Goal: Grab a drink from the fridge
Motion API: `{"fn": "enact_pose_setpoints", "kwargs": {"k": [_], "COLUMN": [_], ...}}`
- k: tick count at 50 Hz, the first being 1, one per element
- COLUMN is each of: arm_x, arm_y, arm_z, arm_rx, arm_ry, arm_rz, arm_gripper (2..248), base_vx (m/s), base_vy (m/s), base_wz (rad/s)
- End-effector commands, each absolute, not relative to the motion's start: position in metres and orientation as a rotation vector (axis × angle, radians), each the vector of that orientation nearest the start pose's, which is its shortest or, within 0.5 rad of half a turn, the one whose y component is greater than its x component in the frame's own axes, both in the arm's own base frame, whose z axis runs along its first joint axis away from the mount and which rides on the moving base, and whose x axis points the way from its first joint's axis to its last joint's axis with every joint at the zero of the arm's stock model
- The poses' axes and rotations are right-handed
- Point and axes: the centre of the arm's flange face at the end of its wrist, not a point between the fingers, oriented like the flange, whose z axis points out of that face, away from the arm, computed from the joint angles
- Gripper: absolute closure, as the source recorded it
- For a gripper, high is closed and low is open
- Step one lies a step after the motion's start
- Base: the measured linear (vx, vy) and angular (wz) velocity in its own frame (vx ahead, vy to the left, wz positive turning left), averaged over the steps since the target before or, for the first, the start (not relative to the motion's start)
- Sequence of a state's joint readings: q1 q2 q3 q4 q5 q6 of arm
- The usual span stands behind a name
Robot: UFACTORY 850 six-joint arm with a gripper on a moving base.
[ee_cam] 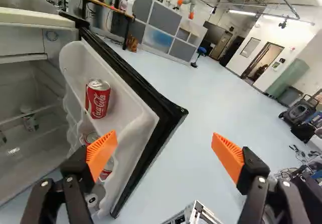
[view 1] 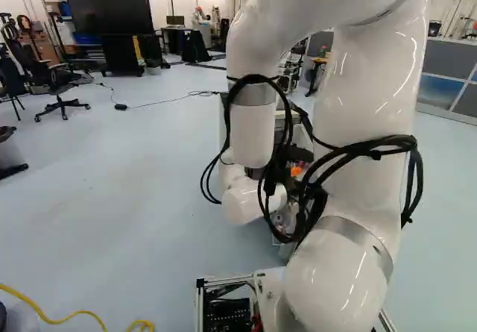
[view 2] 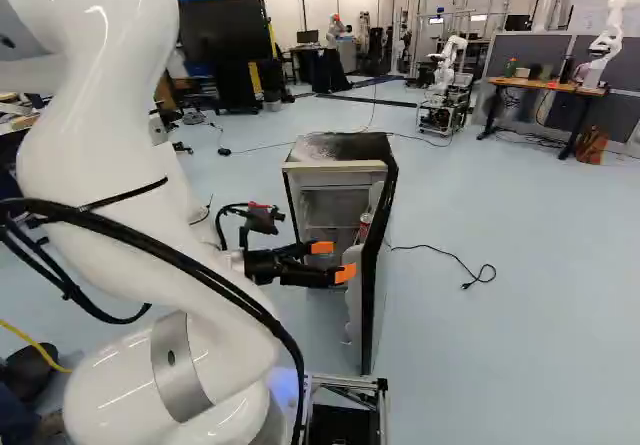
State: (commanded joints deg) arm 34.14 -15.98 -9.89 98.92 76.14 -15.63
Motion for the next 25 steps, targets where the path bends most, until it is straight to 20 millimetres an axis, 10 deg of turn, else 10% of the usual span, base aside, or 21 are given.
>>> {"fn": "enact_pose_setpoints", "kwargs": {"k": [25], "arm_x": [0.247], "arm_y": [0.042], "arm_z": [0.288], "arm_rx": [1.69], "arm_ry": [-0.9], "arm_rz": [1.101], "arm_gripper": [3], "base_vx": [0.0], "base_vy": [0.0], "base_wz": [0.0]}}
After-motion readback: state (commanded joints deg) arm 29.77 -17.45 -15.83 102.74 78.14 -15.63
